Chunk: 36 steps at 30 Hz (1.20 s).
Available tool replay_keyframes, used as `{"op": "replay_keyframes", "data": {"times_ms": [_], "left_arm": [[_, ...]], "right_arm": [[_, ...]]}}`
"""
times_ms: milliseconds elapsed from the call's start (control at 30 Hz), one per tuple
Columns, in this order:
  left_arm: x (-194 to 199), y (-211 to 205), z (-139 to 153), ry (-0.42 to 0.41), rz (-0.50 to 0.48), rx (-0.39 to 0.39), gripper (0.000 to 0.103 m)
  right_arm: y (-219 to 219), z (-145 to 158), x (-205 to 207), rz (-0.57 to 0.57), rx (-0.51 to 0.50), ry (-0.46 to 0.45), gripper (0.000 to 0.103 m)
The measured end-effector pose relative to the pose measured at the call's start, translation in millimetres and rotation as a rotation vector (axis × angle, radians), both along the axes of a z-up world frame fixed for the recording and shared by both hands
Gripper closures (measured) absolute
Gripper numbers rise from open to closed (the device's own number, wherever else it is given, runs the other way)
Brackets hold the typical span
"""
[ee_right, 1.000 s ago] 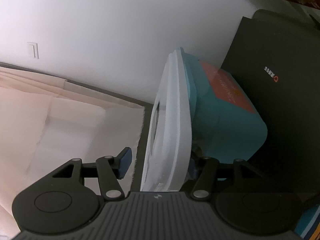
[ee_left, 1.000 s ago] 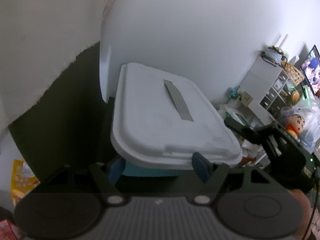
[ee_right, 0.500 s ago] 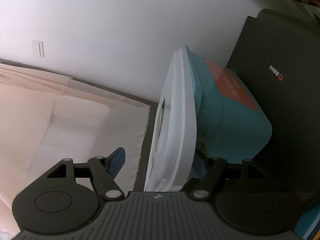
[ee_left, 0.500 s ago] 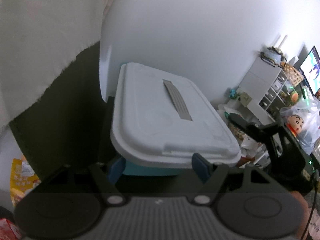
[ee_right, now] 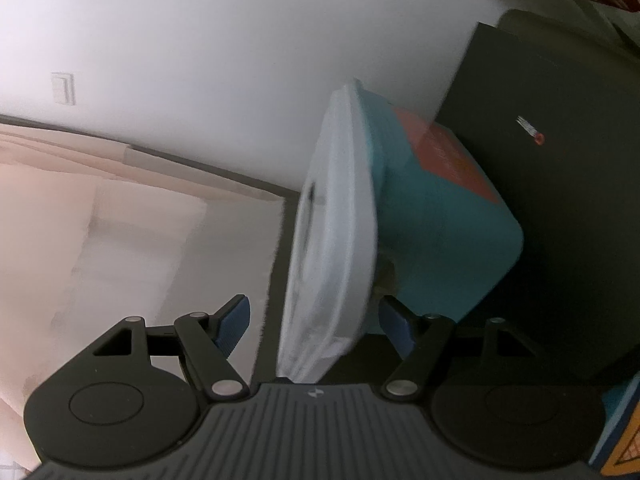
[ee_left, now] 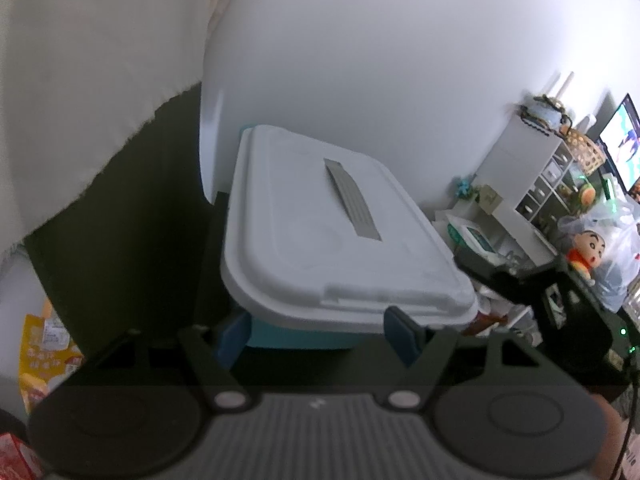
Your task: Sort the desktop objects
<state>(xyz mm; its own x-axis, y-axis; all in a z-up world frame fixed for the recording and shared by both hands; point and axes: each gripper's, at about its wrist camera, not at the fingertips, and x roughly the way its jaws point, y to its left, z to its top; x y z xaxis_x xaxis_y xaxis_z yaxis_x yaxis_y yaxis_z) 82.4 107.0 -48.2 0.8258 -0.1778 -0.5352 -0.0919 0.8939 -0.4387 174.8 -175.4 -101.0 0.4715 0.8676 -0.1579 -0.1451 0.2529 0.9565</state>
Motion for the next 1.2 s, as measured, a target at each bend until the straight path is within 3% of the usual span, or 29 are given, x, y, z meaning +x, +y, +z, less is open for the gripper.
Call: {"op": "replay_keyframes", "data": {"times_ms": [233, 367, 533, 667, 1000, 1200], "left_arm": [[-9.2, -9.0, 4.1, -0.001, 0.026, 0.001, 0.028], [-10.8, -9.5, 6.2, -0.002, 0.034, 0.007, 0.028], [-14.0, -9.0, 12.9, -0.014, 0.044, 0.019, 0.029], [-17.9, -9.1, 16.1, -0.026, 0.052, 0.051, 0.029], [-14.0, -7.5, 8.6, -0.006, 0.045, 0.047, 0.029], [-8.0, -4.5, 0.3, 0.003, 0.058, -0.022, 0.029]], "right_arm": [[-0.7, -9.1, -1.7, -0.014, -0.004, 0.044, 0.027], [0.7, -8.4, -3.6, -0.003, -0.008, 0.039, 0.035], [1.5, -8.1, -6.6, 0.003, -0.015, 0.034, 0.051], [4.1, -4.8, -7.6, 0.008, -0.024, 0.018, 0.074], [1.4, -10.3, -4.1, -0.017, 0.012, 0.026, 0.076], [0.4, -11.5, -5.4, -0.02, 0.019, 0.032, 0.077]]}}
